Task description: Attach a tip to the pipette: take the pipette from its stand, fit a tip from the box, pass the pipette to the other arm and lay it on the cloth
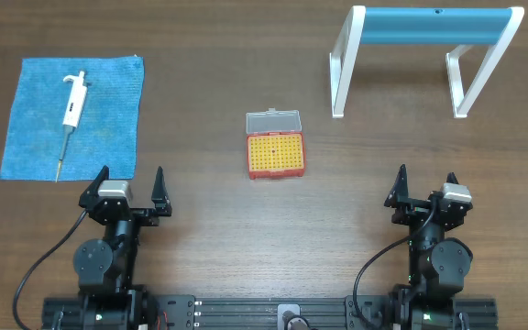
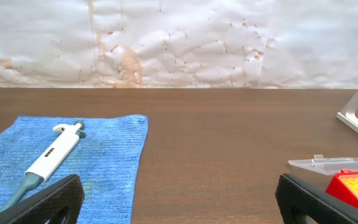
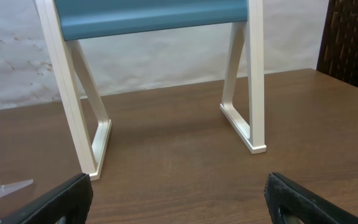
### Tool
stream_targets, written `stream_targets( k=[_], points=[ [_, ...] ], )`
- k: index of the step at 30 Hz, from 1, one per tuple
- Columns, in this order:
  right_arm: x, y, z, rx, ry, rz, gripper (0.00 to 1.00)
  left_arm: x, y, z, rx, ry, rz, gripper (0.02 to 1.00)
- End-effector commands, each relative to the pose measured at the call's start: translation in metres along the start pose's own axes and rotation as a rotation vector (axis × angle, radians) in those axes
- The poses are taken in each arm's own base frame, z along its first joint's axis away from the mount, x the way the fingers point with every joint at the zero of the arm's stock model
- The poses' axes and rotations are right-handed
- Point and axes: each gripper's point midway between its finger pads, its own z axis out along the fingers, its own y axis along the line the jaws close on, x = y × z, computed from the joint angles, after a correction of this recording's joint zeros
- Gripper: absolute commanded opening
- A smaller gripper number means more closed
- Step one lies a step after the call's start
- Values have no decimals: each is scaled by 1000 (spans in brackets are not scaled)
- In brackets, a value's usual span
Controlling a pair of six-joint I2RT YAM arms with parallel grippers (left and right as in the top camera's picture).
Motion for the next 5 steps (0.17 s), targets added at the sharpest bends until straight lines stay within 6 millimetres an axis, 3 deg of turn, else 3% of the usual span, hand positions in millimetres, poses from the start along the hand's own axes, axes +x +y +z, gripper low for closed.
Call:
stream_targets(
  k=[1, 5],
  points=[
    [2, 1, 0, -6, 5, 0, 897, 1, 4, 0, -23, -3, -5, 998],
    [2, 1, 0, -6, 5, 0, 899, 1, 4, 0, -23, -3, -5, 998]
  ],
)
